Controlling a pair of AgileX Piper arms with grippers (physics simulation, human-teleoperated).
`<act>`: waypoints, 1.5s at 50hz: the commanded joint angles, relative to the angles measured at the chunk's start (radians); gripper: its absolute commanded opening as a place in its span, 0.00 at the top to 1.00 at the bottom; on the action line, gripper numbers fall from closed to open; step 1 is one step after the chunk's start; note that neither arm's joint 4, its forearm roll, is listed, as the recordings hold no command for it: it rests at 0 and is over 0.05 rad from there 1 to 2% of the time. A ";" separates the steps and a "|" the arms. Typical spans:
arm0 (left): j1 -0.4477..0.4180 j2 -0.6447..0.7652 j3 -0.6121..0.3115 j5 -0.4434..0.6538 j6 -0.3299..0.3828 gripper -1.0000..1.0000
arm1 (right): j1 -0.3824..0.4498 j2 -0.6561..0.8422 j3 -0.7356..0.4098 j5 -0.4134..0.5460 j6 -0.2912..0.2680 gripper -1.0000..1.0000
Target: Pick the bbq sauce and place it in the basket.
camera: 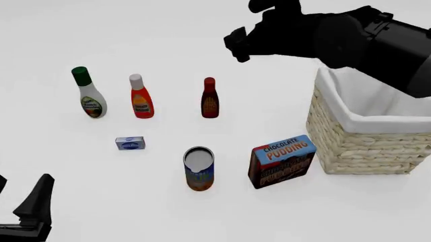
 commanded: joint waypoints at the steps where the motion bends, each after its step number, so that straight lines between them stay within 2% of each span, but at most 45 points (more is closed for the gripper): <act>1: 0.000 0.000 0.000 0.000 0.000 0.00 | -0.007 0.117 -0.124 0.047 -0.025 0.00; 10: 0.000 0.000 0.000 0.000 0.000 0.00 | -0.018 0.212 -0.229 0.084 -0.031 0.00; 11: 0.000 0.000 0.000 0.000 0.000 0.00 | -0.029 0.251 -0.270 0.118 -0.052 0.00; 12: 0.000 0.000 0.000 0.000 0.000 0.00 | -0.019 0.241 -0.263 0.095 -0.030 0.00; 26: 0.000 0.000 0.000 0.000 0.000 0.00 | -0.021 0.380 -0.415 0.151 -0.020 0.00; 52: 0.000 0.000 0.000 0.000 0.000 0.00 | -0.035 0.598 -0.630 0.195 0.004 0.00; 75: 0.000 0.000 0.000 0.000 0.000 0.00 | -0.041 0.778 -0.800 0.238 -0.002 0.00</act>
